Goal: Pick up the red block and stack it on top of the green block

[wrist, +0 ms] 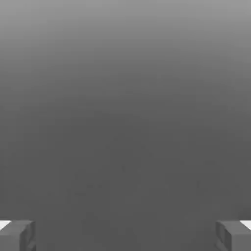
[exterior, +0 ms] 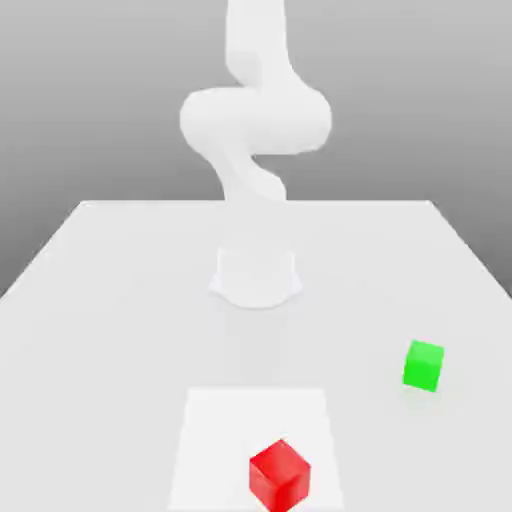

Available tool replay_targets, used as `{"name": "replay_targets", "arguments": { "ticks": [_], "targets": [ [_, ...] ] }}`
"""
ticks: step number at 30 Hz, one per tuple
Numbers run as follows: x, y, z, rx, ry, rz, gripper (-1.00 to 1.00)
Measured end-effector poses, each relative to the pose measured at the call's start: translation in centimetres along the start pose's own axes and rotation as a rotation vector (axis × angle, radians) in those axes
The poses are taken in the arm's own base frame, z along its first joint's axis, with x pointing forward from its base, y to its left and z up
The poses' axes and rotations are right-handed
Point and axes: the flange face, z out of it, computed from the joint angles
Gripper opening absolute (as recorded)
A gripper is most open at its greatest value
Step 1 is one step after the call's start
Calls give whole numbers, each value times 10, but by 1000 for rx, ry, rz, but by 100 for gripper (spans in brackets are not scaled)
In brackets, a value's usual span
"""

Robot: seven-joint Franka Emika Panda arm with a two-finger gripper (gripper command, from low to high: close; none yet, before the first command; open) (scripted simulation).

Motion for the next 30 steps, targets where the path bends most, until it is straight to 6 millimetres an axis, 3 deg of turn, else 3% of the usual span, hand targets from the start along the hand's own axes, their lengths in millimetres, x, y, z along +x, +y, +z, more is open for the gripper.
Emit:
{"name": "replay_targets", "arguments": {
  "ticks": [7,15,21,25,29,30],
  "targets": [
    [-19,14,141,-78,-206,-153,0],
    [-78,54,281,-178,-414,-331,0],
    [-138,102,364,-265,-557,-477,0],
    [-176,143,407,-327,-639,-570,0],
    [-202,170,446,-338,-654,-589,0],
    [-209,176,455,-339,-655,-589,-100]
  ]
}}
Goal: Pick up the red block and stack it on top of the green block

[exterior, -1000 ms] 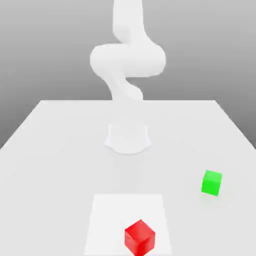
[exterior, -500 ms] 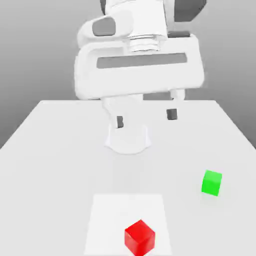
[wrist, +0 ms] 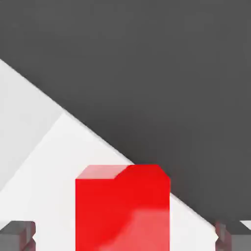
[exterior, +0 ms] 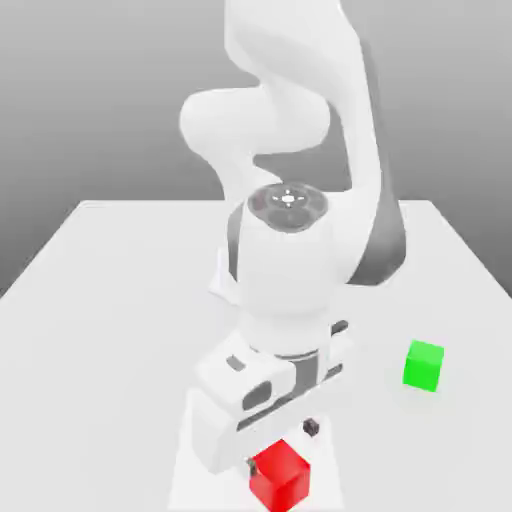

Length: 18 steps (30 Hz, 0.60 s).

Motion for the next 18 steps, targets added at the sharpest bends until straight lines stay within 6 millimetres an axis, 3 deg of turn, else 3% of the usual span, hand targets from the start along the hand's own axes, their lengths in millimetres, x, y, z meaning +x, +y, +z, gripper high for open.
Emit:
{"name": "replay_targets", "arguments": {
  "ticks": [7,12,15,17,18],
  "targets": [
    [0,0,3,0,-2,-1,-100],
    [-3,-5,-51,2,-3,-12,-100],
    [-49,-73,-67,22,-15,-180,-100],
    [-101,-137,-75,27,-20,-365,-100],
    [-125,-156,-79,27,-21,-436,-100]
  ]
}}
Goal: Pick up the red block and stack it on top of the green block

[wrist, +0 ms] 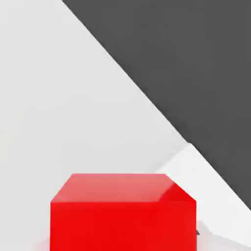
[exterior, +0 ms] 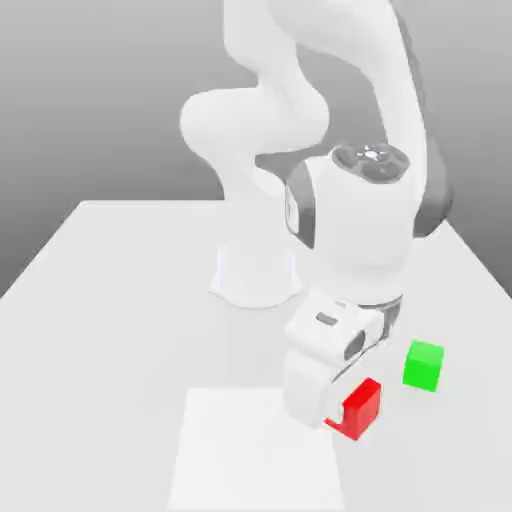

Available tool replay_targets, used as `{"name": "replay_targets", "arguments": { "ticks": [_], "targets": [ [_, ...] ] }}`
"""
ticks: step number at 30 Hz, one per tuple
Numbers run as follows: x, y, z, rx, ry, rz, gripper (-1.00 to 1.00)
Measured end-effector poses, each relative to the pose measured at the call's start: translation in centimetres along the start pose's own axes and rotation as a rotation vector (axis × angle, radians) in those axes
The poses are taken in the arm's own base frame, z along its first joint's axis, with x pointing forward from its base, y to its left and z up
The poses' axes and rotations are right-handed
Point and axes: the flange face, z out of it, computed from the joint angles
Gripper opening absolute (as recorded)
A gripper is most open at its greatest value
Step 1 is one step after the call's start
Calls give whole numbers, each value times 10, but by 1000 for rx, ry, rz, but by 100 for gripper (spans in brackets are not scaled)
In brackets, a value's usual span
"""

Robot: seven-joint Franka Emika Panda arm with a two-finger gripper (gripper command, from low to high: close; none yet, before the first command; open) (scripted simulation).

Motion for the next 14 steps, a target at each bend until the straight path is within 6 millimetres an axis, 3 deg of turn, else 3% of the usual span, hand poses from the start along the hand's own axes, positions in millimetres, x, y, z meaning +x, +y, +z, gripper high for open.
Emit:
{"name": "replay_targets", "arguments": {
  "ticks": [2,4,6,11,12,14],
  "targets": [
    [-34,-51,-5,-7,-1,-146,-100],
    [-68,-81,-9,-22,4,-257,-100],
    [-80,-91,2,-30,6,-300,-100],
    [-84,-92,48,-33,7,-313,-100],
    [-84,-92,54,-33,7,-314,100],
    [-84,-92,54,-33,7,-314,100]
  ]
}}
